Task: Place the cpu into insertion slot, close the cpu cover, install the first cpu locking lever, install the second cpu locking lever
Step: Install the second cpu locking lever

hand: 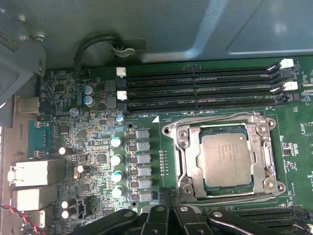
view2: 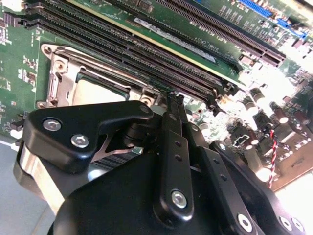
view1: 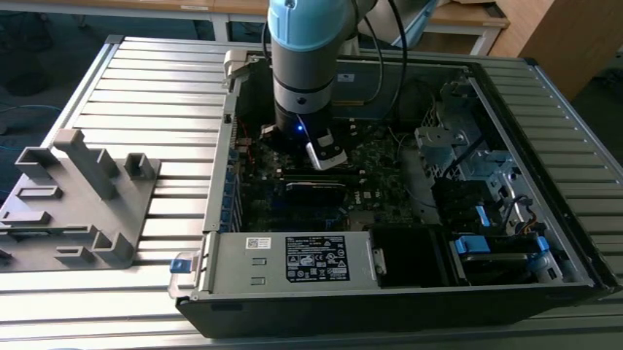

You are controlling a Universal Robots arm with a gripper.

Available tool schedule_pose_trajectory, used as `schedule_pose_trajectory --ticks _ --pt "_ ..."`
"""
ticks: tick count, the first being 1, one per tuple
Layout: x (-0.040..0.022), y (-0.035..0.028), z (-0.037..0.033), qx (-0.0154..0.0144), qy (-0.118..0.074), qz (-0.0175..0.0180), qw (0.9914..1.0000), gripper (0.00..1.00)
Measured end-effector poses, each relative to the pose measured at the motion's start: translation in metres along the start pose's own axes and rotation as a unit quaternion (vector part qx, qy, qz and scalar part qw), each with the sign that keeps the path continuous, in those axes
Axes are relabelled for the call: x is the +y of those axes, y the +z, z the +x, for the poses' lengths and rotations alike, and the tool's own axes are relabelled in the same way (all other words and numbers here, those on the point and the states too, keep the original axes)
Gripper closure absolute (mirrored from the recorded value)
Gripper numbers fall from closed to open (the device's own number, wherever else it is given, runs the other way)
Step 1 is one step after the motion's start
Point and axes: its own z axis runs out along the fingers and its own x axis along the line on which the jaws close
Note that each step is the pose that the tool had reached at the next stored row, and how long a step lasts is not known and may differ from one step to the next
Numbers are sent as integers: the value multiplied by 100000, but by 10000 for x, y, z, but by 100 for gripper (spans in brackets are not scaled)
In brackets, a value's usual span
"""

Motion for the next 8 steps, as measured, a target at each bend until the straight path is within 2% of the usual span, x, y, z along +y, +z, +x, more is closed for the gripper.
schedule_pose_trajectory --ticks 8 --pt "1 -3 1 -6 6 -9 100000 90"
